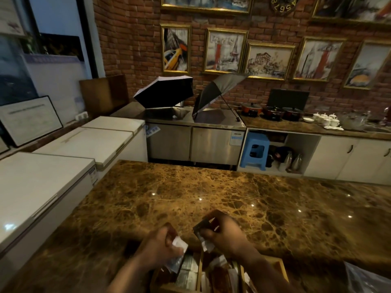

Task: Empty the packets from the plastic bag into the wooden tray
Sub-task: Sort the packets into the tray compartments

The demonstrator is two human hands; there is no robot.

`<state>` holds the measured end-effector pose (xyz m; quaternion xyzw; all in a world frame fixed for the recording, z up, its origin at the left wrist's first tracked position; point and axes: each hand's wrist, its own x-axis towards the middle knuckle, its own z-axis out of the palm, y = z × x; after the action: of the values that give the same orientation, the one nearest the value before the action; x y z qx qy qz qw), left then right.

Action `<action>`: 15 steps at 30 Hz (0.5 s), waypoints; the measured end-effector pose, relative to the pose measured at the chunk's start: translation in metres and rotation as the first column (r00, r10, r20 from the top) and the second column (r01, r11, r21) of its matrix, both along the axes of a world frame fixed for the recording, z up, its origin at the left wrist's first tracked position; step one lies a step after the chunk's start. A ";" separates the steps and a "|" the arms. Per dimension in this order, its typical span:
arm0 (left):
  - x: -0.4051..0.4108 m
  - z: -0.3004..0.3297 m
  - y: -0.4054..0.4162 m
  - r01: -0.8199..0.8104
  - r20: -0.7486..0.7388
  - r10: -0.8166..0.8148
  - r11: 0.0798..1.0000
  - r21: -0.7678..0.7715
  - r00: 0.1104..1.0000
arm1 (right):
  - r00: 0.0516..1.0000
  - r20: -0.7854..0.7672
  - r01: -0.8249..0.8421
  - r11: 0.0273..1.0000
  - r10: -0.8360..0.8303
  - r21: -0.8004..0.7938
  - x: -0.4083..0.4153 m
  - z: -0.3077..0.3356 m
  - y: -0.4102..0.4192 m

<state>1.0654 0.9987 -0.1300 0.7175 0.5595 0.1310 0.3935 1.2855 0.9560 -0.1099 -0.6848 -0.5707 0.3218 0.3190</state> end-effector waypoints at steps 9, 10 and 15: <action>0.007 0.012 -0.029 0.069 -0.234 -0.016 0.973 0.220 0.972 | 0.988 0.150 -0.028 1.000 0.028 -0.004 -0.013 -0.002 -0.014; 0.004 0.013 -0.030 0.064 -0.238 -0.009 0.973 0.221 0.971 | 0.986 0.166 -0.035 0.999 0.034 0.005 -0.016 -0.003 -0.014; -0.012 0.010 -0.029 0.133 -0.211 -0.087 0.969 0.210 0.973 | 0.976 0.207 -0.072 0.997 0.066 0.019 -0.027 -0.005 -0.011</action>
<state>1.0538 0.9699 -0.1196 0.7967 0.5373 0.0978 0.2588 1.2586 0.9449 -0.1153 -0.6900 -0.6282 0.2526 0.2559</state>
